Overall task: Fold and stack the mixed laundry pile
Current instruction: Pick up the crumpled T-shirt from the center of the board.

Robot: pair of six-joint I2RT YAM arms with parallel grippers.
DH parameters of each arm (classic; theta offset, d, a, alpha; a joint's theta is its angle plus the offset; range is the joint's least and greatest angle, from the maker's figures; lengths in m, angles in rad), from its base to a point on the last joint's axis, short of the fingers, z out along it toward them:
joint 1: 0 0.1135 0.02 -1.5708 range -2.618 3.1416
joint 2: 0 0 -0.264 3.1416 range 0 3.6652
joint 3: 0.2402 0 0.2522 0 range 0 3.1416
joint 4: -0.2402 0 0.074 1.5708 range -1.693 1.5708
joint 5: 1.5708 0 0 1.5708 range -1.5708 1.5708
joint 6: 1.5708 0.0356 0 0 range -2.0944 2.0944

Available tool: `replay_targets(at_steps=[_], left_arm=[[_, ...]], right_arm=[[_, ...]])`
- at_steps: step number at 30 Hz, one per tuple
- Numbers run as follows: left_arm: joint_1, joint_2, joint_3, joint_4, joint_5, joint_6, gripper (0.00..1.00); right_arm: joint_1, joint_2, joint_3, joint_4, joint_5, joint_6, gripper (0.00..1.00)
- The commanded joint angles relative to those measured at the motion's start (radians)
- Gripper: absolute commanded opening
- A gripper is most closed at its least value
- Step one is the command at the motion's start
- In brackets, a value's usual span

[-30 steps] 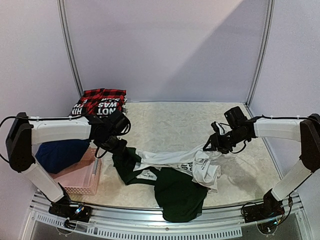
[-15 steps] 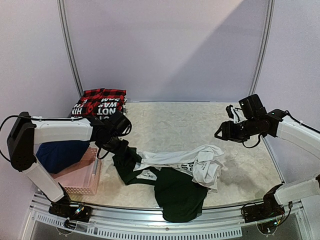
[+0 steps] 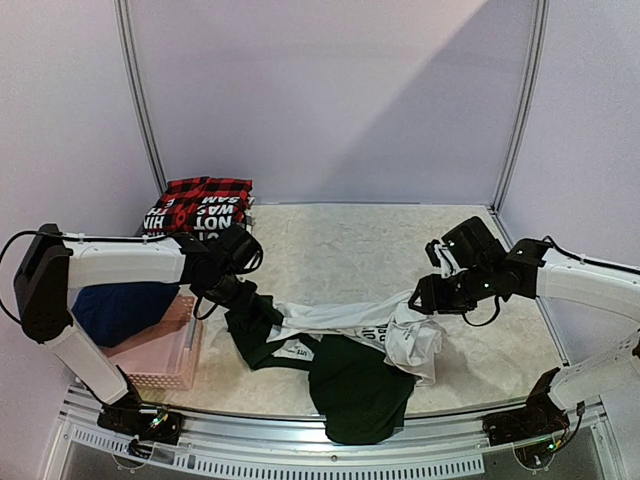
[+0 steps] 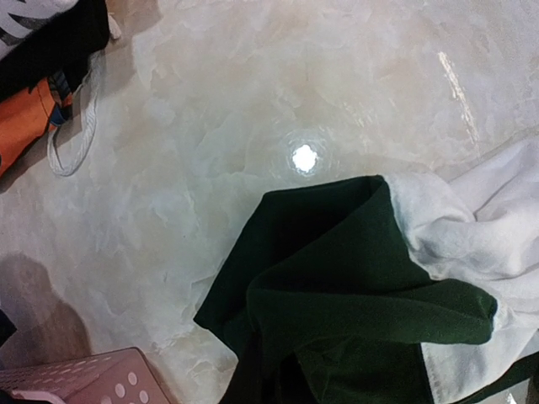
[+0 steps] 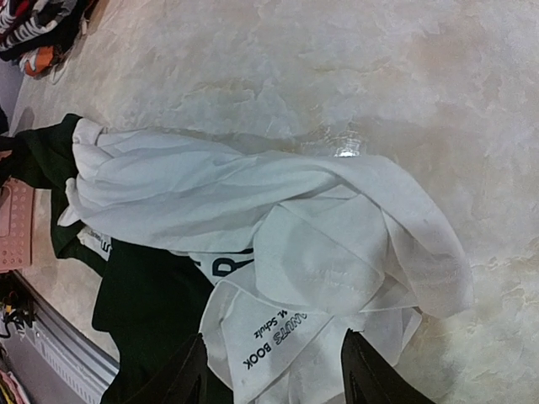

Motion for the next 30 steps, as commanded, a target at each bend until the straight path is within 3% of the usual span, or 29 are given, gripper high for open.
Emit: replay_targets(at_steps=[1, 7, 30], left_arm=[[0.001, -0.014, -0.013, 0.018, 0.015, -0.007, 0.0], [-0.003, -0.009, -0.022, 0.033, 0.022, -0.011, 0.0], [-0.012, 0.0, -0.033, 0.042, 0.021, -0.01, 0.0]], right_arm=[[0.021, 0.049, -0.024, 0.062, 0.067, 0.057, 0.55], [0.033, 0.108, -0.026, 0.101, 0.081, 0.077, 0.55], [0.047, 0.292, 0.063, 0.041, 0.272, 0.079, 0.28]])
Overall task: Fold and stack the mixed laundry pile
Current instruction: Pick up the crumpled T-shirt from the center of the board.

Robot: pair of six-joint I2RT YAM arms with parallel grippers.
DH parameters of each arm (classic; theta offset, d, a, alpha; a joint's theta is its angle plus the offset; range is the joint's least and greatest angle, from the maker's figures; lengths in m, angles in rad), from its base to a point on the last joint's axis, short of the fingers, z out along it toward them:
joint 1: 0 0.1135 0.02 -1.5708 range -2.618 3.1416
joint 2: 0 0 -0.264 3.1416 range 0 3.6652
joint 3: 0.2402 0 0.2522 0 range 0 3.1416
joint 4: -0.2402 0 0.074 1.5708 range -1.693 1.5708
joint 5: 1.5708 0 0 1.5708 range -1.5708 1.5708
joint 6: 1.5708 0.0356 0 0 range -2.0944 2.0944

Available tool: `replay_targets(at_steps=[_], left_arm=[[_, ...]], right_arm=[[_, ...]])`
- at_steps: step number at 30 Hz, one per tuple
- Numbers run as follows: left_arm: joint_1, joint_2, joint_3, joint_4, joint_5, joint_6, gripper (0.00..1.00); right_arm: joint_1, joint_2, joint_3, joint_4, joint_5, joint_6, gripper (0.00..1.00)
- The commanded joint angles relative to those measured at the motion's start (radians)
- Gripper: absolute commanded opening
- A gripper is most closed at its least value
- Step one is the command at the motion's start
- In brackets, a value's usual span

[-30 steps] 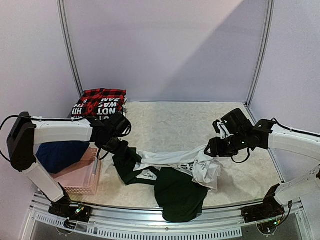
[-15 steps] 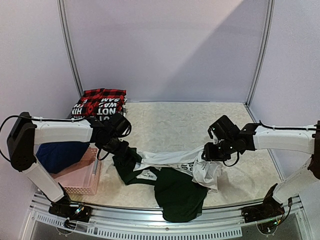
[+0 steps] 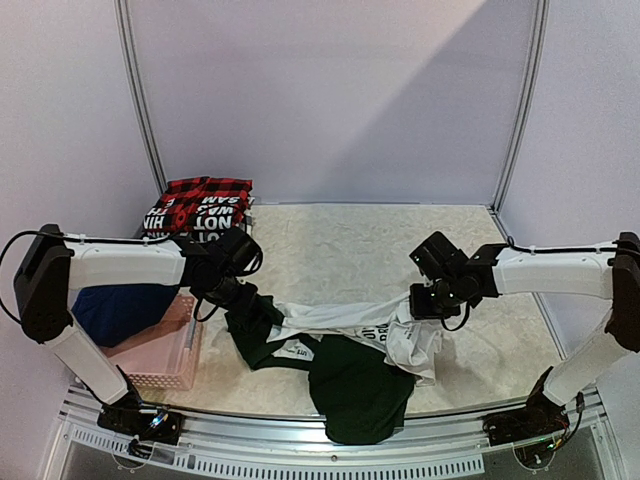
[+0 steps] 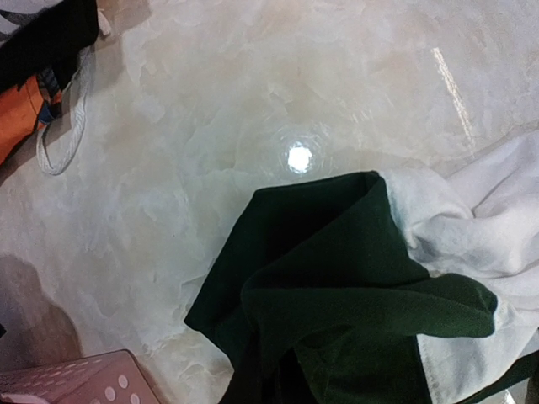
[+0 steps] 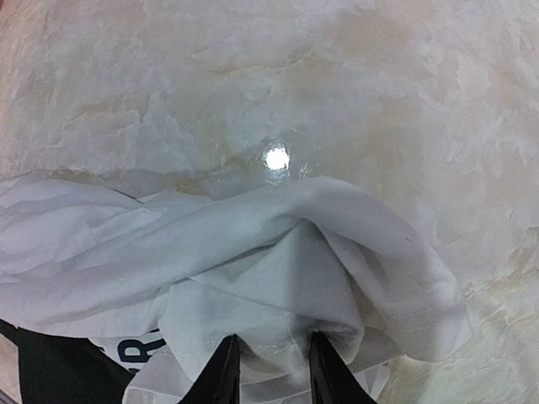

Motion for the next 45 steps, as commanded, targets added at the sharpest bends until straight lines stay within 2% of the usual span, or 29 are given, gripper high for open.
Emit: replay_targets(at_steps=[1, 20, 34, 40, 45], left_arm=[[-0.007, -0.002, -0.012, 0.014, 0.005, -0.008, 0.0], [-0.007, -0.008, -0.012, 0.011, 0.0, -0.008, 0.0], [-0.007, -0.114, 0.02, -0.065, -0.055, -0.001, 0.0], [-0.007, -0.199, 0.079, -0.151, -0.106, 0.011, 0.0], [-0.007, -0.294, 0.119, -0.197, -0.137, 0.015, 0.0]], right_arm=[[0.008, 0.042, 0.028, -0.016, 0.042, -0.002, 0.26], [0.007, 0.058, 0.045, -0.032, 0.09, -0.013, 0.0], [0.008, -0.053, 0.144, -0.211, 0.16, -0.054, 0.0], [0.008, -0.14, 0.207, -0.283, 0.078, -0.118, 0.0], [0.007, -0.213, 0.274, -0.387, 0.157, -0.159, 0.0]])
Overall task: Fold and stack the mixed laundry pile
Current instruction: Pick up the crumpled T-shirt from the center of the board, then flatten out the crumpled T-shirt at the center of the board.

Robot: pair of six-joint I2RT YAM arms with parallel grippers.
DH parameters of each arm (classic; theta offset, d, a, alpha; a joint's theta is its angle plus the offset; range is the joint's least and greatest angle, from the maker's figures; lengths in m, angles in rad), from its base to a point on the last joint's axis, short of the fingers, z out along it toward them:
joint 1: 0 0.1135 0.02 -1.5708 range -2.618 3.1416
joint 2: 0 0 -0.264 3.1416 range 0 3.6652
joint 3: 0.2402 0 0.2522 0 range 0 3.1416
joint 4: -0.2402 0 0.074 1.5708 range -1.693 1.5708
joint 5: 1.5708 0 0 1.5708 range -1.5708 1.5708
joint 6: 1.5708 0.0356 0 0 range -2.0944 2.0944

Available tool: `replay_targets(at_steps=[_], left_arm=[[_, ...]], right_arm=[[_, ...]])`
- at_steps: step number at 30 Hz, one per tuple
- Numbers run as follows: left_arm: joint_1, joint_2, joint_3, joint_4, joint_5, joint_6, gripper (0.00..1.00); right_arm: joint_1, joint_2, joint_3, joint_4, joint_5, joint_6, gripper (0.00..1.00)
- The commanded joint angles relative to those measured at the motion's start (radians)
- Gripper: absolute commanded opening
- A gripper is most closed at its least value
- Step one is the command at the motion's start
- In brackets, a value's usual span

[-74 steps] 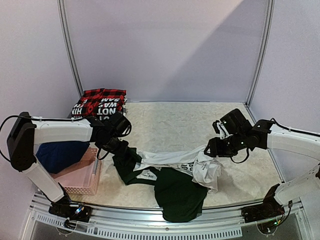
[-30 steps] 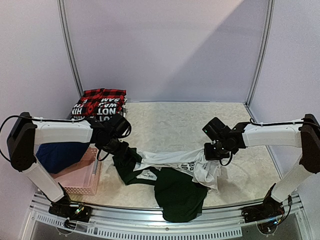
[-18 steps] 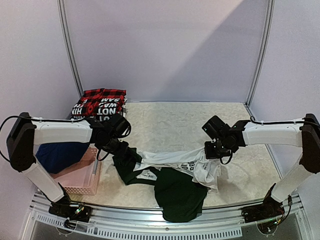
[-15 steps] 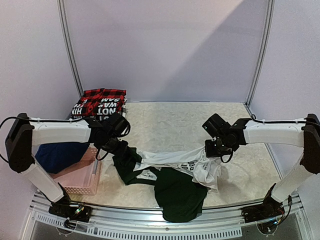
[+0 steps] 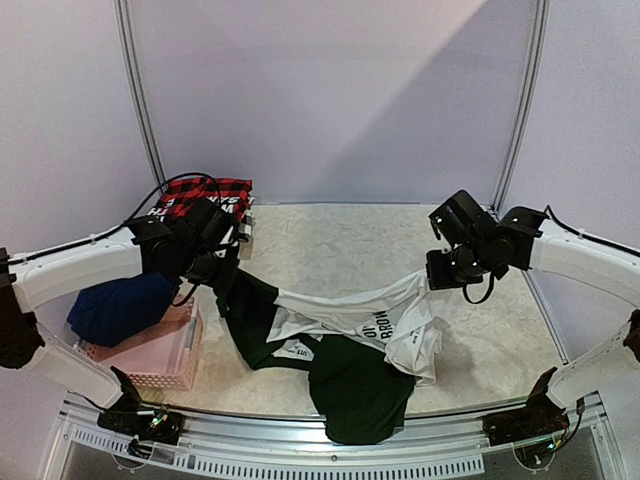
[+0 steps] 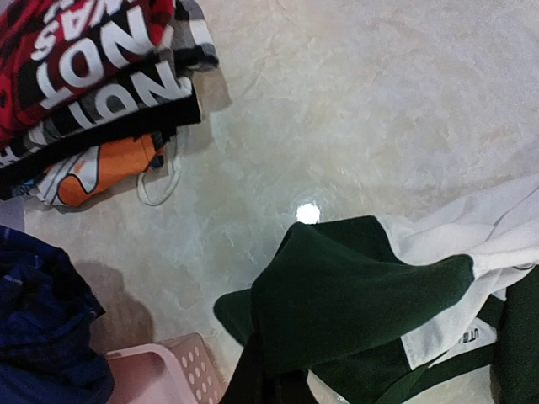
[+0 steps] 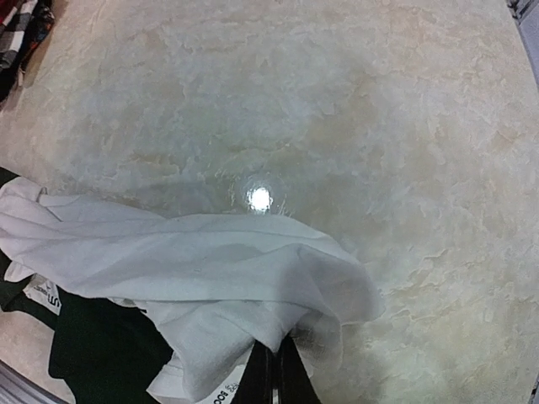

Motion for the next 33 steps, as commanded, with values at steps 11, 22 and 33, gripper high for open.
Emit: replay_targets(at_steps=[11, 22, 33], left_arm=[[-0.005, -0.25, 0.184, -0.131, -0.147, 0.045, 0.0], [-0.005, -0.366, 0.392, -0.142, -0.182, 0.153, 0.0], [-0.005, -0.331, 0.636, -0.154, -0.234, 0.288, 0.0]], right_arm=[[0.005, -0.191, 0.156, -0.144, 0.255, -0.155, 0.0], [0.004, -0.298, 0.352, -0.133, -0.004, -0.401, 0.0], [0.004, -0.358, 0.494, -0.129, 0.02, -0.734, 0.0]])
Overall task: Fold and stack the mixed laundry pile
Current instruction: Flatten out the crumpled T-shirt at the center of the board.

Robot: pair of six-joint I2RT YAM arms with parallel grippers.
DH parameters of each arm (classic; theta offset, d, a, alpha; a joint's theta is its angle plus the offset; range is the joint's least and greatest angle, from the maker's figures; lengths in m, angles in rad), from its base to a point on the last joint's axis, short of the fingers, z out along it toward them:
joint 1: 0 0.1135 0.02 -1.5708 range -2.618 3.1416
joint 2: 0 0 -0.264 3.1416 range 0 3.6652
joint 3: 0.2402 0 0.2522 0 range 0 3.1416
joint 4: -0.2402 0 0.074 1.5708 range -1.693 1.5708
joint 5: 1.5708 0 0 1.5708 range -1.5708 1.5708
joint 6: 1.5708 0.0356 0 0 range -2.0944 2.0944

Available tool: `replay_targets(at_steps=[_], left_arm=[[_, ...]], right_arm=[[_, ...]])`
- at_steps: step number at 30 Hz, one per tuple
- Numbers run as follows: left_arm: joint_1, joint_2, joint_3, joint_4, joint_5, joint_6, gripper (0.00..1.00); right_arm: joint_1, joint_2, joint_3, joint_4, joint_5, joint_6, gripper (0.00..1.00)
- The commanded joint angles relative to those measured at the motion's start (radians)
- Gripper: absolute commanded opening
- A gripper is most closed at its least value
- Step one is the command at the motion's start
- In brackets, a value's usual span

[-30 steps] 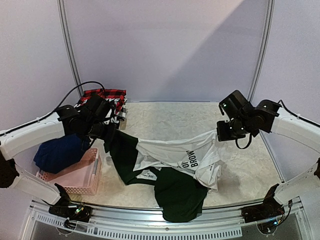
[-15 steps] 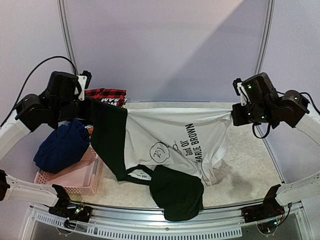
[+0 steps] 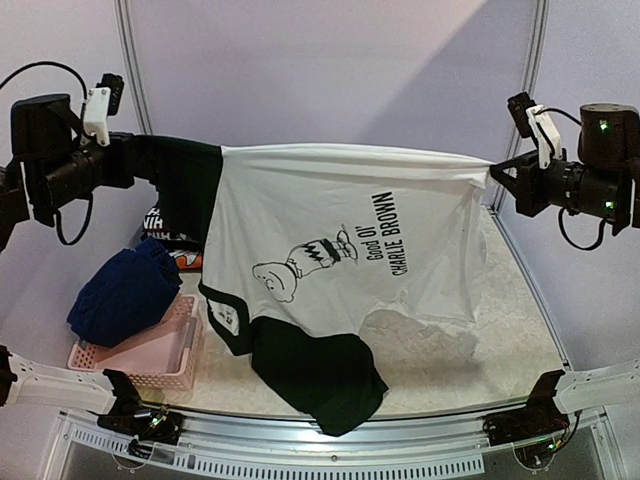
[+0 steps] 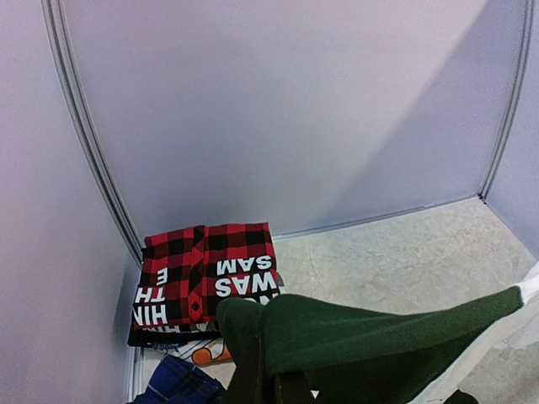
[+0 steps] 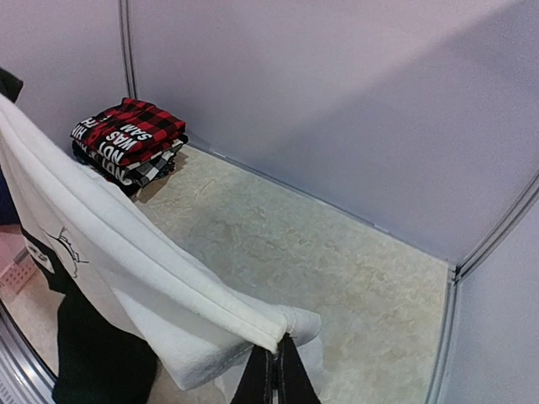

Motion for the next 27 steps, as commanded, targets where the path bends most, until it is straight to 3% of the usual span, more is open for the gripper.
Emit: replay_targets(at_steps=[1, 7, 12, 14, 19, 23, 27], left_arm=[[-0.003, 0.012, 0.084, 0.015, -0.012, 0.073, 0.0], [-0.003, -0.001, 0.167, 0.066, 0.172, 0.076, 0.0], [-0.003, -0.039, 0.21, 0.087, 0.197, 0.096, 0.0], [-0.003, -0.049, 0.217, 0.096, 0.136, 0.106, 0.0], [-0.003, -0.04, 0.223, 0.096, 0.08, 0.116, 0.0], [-0.003, -0.029, 0.236, 0.103, 0.087, 0.117, 0.0], [-0.003, -0.026, 0.279, 0.11, 0.128, 0.118, 0.0]], right_arm=[[0.001, -0.02, 0.056, -0.002, -0.05, -0.217, 0.0], [0.001, -0.033, 0.142, 0.007, -0.324, -0.227, 0.0], [0.001, -0.091, 0.174, 0.053, -0.438, -0.243, 0.0], [0.001, -0.119, 0.168, 0.122, -0.423, -0.233, 0.0], [0.002, -0.077, 0.291, 0.118, -0.226, -0.189, 0.0], [0.001, -0.053, 0.35, 0.082, -0.275, -0.214, 0.01], [0.001, -0.041, 0.375, 0.033, -0.454, -0.22, 0.0]])
